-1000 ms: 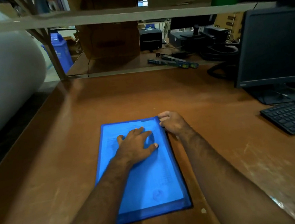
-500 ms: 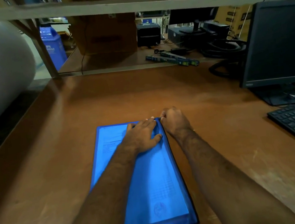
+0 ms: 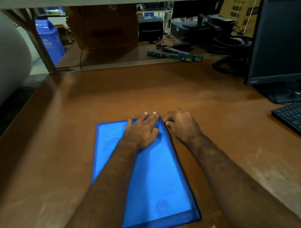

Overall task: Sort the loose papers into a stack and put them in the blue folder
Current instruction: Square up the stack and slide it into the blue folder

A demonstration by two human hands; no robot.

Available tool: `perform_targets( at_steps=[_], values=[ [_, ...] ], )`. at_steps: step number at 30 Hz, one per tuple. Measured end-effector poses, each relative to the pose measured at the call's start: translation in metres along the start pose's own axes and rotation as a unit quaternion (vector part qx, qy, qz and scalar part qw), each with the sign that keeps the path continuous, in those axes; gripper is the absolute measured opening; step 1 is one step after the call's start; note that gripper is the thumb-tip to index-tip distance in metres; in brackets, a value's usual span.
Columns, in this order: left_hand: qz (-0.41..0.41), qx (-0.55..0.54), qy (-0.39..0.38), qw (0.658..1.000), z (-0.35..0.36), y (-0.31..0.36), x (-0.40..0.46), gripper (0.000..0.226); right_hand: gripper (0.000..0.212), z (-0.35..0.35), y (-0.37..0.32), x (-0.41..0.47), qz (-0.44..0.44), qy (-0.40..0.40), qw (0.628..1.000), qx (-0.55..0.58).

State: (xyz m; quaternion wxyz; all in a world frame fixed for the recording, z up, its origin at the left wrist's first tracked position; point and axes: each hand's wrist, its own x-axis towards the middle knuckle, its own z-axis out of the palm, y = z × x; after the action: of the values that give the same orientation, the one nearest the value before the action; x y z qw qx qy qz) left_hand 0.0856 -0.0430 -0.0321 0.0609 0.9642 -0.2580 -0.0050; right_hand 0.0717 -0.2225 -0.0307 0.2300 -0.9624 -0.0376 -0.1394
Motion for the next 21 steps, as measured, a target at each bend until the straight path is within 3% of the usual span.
perform_targets(
  at_steps=[3,6,16,21],
  values=[
    [0.017,0.017,0.017,1.0,0.002,0.009,-0.008,0.07,0.013,0.004,-0.003,-0.011,0.013,0.027,0.999,0.012],
    [0.01,-0.033,0.0,0.999,0.008,0.017,-0.02,0.059,0.015,0.005,-0.008,-0.015,0.021,0.037,0.999,0.023],
    [-0.014,-0.031,-0.022,0.999,0.009,0.013,-0.001,0.058,0.015,-0.02,-0.016,-0.045,0.02,-0.024,0.999,-0.008],
    [0.016,-0.075,-0.022,0.997,0.005,0.012,-0.002,0.058,0.013,-0.027,-0.023,-0.071,0.038,-0.017,0.999,-0.016]
  ],
)
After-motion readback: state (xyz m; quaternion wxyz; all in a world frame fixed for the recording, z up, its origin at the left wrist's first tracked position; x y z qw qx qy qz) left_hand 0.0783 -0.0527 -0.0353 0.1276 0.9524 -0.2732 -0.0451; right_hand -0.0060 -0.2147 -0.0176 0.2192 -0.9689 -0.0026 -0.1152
